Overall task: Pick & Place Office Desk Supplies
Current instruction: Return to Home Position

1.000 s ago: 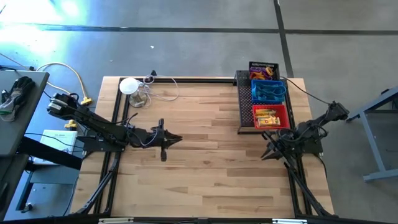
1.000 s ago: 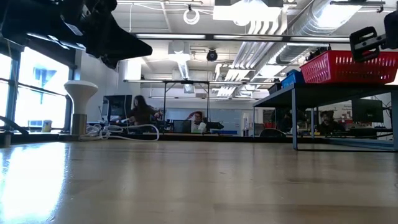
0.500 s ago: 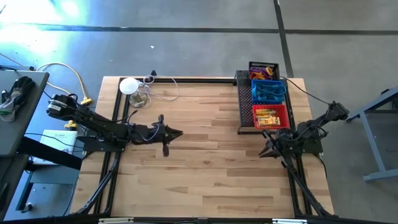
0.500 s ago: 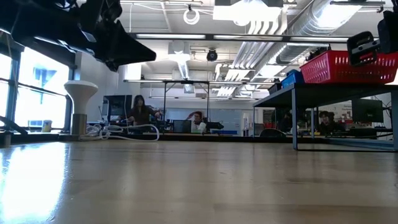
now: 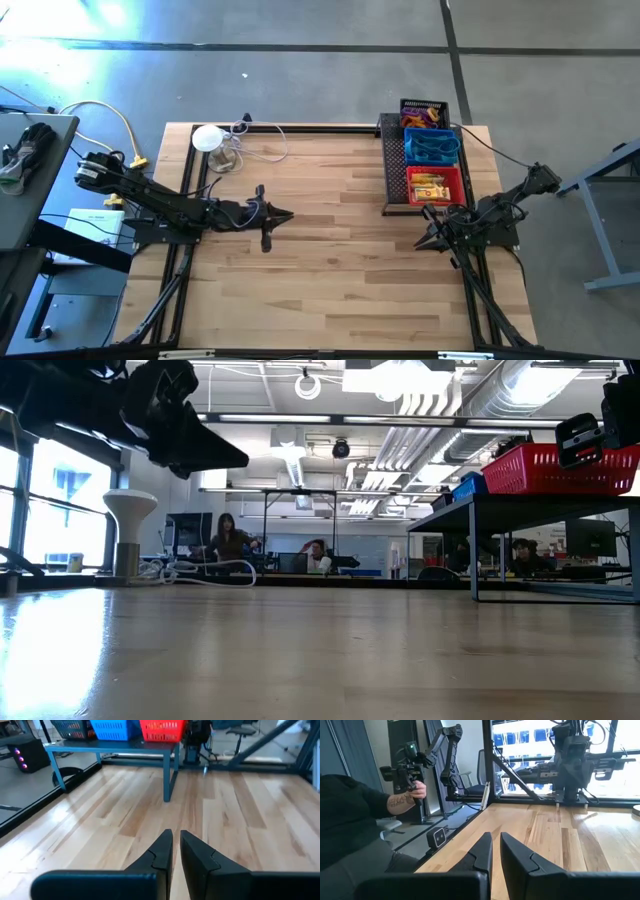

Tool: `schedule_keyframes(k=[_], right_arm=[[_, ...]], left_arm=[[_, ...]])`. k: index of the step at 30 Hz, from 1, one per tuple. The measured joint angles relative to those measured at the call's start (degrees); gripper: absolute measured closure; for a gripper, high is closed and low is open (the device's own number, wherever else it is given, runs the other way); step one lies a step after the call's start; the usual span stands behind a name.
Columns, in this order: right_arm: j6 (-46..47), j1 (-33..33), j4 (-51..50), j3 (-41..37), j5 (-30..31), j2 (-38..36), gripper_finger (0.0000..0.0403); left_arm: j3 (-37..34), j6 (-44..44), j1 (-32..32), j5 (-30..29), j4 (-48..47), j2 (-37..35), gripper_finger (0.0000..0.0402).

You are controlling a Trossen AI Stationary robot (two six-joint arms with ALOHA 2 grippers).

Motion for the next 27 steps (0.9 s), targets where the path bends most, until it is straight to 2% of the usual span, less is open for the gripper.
schedule_keyframes(k=[9,14,19,24,27], right_arm=[[0.0,0.0,0.0,0.0,0.0,0.0,0.038],[0.0,0.0,0.0,0.0,0.0,0.0,0.038],[0.0,0.0,-0.1,0.0,0.0,0.0,0.038],[0.0,0.0,-0.1,0.0,0.0,0.0,0.038],[0.0,0.0,-0.1,0.0,0.0,0.0,0.038]], left_arm=[[-0.1,5.6,-2.4,3.1,-4.6,-1.4,0.0372],[-1.5,8.2,-3.8,-1.5,-11.7,-10.5,0.0372],[-5.6,8.7,-2.5,-0.9,-17.6,-21.9,0.0372],[-13.8,8.5,3.7,8.0,-15.9,-29.3,0.0372],[-18.0,7.3,7.0,13.0,-11.8,-31.5,0.0372]])
